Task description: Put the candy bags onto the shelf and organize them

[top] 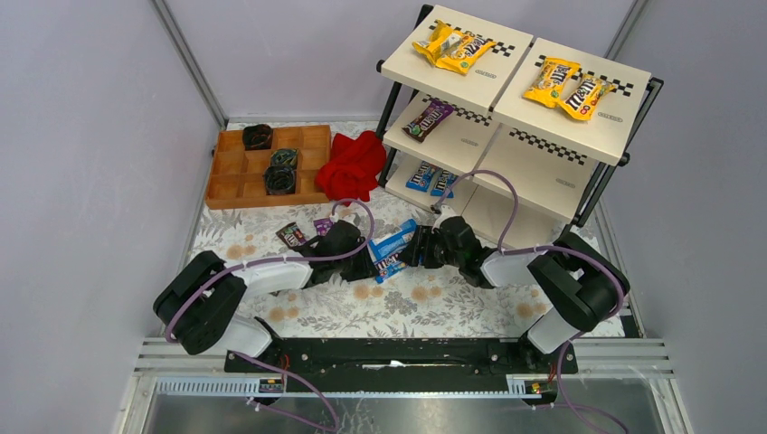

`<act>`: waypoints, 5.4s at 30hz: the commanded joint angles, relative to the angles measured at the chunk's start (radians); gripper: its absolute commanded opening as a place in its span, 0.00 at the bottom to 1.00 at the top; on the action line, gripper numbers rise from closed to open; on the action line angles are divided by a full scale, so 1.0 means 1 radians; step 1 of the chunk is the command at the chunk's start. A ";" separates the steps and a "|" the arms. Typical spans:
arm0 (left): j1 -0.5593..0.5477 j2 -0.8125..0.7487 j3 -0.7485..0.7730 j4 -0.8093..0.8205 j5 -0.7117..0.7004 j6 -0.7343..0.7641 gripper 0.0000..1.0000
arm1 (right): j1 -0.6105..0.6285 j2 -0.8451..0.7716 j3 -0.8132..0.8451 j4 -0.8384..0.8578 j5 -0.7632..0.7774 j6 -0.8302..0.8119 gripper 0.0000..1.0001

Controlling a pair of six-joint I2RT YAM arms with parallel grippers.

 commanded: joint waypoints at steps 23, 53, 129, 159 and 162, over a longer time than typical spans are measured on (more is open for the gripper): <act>0.017 -0.015 -0.020 -0.014 -0.052 0.022 0.29 | -0.005 -0.098 -0.113 0.223 -0.047 0.109 0.31; 0.022 -0.463 0.625 -0.411 -0.408 0.441 0.80 | -0.004 -0.779 0.633 -1.102 0.223 -1.026 0.28; -0.036 -0.651 0.461 -0.314 -0.537 0.526 0.82 | 0.141 -0.210 0.214 -0.416 0.870 -1.886 0.19; -0.045 -0.662 0.457 -0.309 -0.527 0.522 0.82 | 0.011 -0.155 0.430 -0.906 0.438 -1.366 0.85; -0.044 -0.652 0.458 -0.308 -0.522 0.523 0.83 | 0.038 -0.099 0.481 -0.949 0.428 -1.273 0.86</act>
